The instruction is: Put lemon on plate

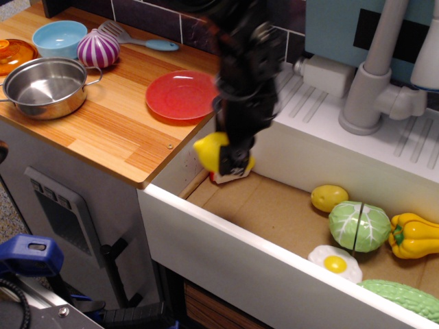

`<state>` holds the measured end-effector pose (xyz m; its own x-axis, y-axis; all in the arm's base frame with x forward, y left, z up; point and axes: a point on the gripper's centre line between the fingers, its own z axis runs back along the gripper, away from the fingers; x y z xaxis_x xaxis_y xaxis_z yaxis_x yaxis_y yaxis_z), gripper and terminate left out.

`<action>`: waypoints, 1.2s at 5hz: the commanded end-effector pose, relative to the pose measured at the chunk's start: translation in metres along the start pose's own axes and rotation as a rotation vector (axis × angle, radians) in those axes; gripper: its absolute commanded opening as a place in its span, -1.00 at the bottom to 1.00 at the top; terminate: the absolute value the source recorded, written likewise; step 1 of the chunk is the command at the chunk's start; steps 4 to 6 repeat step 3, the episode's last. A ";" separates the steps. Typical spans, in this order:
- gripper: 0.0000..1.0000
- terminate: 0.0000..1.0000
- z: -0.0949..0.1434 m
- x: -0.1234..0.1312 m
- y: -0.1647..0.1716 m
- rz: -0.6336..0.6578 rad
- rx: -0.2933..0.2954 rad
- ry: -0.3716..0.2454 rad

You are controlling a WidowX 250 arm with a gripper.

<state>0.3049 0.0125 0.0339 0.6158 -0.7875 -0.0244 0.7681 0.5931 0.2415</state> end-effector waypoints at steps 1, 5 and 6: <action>-1.00 -1.00 0.054 -0.012 0.034 -0.091 0.131 0.026; -1.00 1.00 0.036 -0.050 0.085 -0.397 0.241 -0.022; -1.00 1.00 0.036 -0.050 0.085 -0.397 0.241 -0.022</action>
